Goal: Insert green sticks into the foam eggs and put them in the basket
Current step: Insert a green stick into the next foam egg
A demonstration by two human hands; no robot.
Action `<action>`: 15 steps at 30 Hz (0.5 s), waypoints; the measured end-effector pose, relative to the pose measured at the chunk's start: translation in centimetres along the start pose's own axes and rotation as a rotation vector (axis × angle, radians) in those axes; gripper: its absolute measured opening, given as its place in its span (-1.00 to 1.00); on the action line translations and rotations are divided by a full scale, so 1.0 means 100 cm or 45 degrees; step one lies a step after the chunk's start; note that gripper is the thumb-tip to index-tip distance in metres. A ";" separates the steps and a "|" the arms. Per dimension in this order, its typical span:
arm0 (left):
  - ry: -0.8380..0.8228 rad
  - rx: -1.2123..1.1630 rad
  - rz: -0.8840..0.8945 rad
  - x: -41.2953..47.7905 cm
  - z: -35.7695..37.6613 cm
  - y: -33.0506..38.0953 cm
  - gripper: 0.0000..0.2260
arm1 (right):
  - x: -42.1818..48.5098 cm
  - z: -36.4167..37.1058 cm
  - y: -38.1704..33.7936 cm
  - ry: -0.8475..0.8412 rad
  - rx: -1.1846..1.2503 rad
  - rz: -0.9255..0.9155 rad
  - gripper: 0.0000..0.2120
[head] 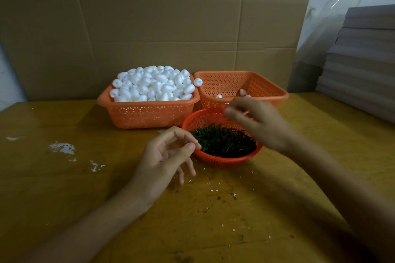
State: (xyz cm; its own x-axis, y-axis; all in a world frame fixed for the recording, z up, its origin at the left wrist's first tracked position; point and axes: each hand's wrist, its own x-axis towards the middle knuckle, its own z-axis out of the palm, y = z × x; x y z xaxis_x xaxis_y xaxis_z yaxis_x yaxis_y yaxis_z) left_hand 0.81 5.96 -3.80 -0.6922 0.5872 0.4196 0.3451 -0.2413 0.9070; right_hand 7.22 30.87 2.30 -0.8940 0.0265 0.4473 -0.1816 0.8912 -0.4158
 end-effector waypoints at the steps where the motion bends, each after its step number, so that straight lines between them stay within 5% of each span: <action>1: 0.001 0.008 -0.001 0.000 0.000 0.000 -0.94 | -0.002 0.008 -0.007 -0.194 -0.109 -0.041 -0.65; 4: 0.000 0.023 -0.004 0.000 0.000 -0.001 -0.93 | -0.007 0.025 -0.015 -0.567 -0.315 -0.006 -0.53; 15: -0.024 0.055 0.011 0.000 0.001 -0.003 -0.96 | -0.007 0.024 -0.015 -0.607 -0.264 0.081 -0.58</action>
State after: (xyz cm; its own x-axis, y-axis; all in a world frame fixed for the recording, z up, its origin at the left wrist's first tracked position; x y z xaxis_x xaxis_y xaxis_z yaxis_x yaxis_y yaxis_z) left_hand 0.84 6.09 -4.06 -0.6773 0.5997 0.4261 0.3780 -0.2131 0.9009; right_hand 7.18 28.45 0.68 -0.9966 -0.0827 -0.0040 -0.0793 0.9668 -0.2430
